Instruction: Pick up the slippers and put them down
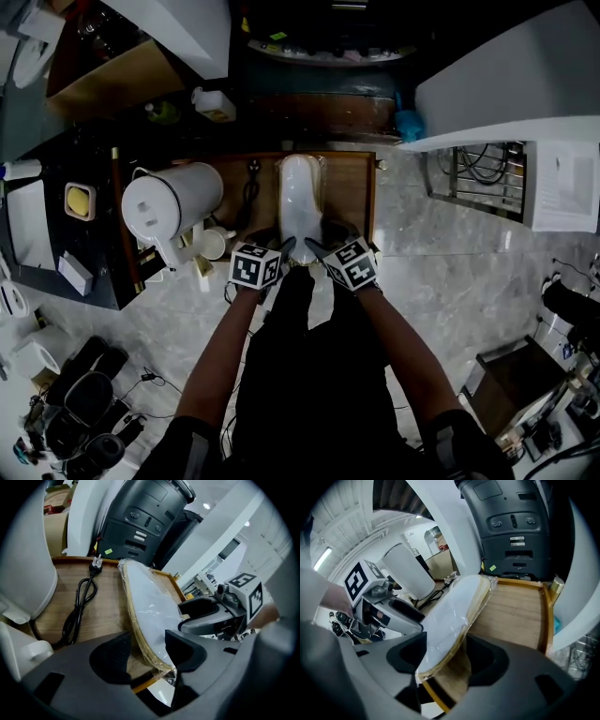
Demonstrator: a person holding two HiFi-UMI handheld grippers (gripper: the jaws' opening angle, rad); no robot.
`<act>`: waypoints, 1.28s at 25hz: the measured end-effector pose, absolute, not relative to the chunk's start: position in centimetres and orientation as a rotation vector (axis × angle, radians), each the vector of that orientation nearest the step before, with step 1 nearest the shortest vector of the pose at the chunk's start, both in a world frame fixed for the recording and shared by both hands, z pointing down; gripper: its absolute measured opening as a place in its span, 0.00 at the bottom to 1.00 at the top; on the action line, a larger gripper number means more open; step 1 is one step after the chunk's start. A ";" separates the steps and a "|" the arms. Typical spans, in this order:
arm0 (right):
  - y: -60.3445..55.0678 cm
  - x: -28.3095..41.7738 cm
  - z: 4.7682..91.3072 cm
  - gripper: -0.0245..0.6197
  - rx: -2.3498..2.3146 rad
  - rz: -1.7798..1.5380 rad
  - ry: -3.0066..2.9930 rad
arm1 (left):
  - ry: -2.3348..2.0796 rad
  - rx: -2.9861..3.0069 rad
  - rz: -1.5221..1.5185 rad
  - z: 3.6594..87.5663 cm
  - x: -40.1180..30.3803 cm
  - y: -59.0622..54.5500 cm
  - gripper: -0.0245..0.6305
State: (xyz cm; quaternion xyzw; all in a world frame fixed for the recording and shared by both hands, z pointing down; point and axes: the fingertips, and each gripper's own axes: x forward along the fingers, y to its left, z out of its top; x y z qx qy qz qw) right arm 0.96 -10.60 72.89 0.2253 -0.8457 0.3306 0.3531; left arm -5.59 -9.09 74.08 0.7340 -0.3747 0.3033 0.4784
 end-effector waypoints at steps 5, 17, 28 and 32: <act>-10.9 2.0 71.7 0.43 0.620 0.839 -2.190 | -0.962 1.813 0.730 72.7 -6.2 -9.5 0.37; -9.8 3.2 61.3 0.05 0.685 0.816 -2.422 | -1.002 2.042 0.624 62.7 -5.8 -9.4 0.29; -4.4 1.9 51.9 0.05 0.640 0.735 -2.581 | -1.033 2.201 0.395 52.6 -6.2 -6.3 0.06; -3.0 1.9 49.7 0.05 0.634 0.652 -2.614 | -0.972 2.277 0.369 50.3 -5.4 -4.8 0.06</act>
